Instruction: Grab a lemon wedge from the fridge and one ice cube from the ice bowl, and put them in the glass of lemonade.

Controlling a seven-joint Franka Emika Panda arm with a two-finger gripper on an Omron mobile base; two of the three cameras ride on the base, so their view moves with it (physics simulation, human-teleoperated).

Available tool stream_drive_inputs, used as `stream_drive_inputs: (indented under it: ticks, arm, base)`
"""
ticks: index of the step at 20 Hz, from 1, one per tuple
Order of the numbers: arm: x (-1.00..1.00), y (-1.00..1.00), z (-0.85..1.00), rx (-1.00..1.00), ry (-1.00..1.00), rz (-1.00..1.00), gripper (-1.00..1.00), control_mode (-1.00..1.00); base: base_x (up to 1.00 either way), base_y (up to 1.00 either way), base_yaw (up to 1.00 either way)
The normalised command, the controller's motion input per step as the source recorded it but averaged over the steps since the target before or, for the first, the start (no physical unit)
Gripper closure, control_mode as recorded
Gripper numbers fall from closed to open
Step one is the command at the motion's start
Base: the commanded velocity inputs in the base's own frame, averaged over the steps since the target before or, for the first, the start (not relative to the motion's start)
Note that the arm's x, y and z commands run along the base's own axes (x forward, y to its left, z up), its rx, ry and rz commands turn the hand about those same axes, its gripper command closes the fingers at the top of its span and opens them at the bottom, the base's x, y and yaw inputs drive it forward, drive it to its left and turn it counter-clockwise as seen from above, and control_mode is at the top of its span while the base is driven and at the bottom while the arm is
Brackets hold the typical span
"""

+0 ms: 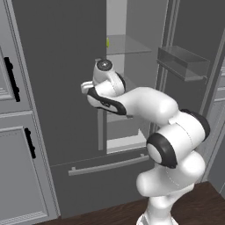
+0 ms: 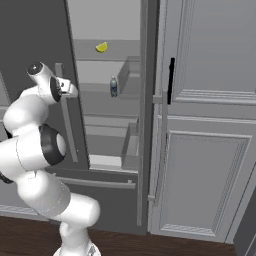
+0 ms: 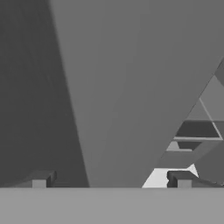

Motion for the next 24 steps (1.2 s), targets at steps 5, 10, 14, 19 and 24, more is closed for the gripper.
stream_drive_inputs:
  ticks: [5,10,14,19,24]
  arm:
    - [0.4,0.06,-0.33,0.0,-0.11,0.0,-1.0,-1.0]
    - [0.29,0.1,-0.08,0.0,0.0,0.0,1.0,-1.0]
    - [0.23,0.07,-0.07,0.0,0.0,0.0,1.0,-1.0]
    - [0.19,0.08,-0.04,0.0,0.0,0.0,1.0,-1.0]
    - [0.07,0.29,-0.03,0.0,0.0,0.01,1.0,-1.0]
  base:
    - [0.0,0.0,0.0]
    - [0.0,0.0,0.0]
    - [0.0,0.0,0.0]
    - [0.0,0.0,0.0]
    - [0.0,0.0,0.0]
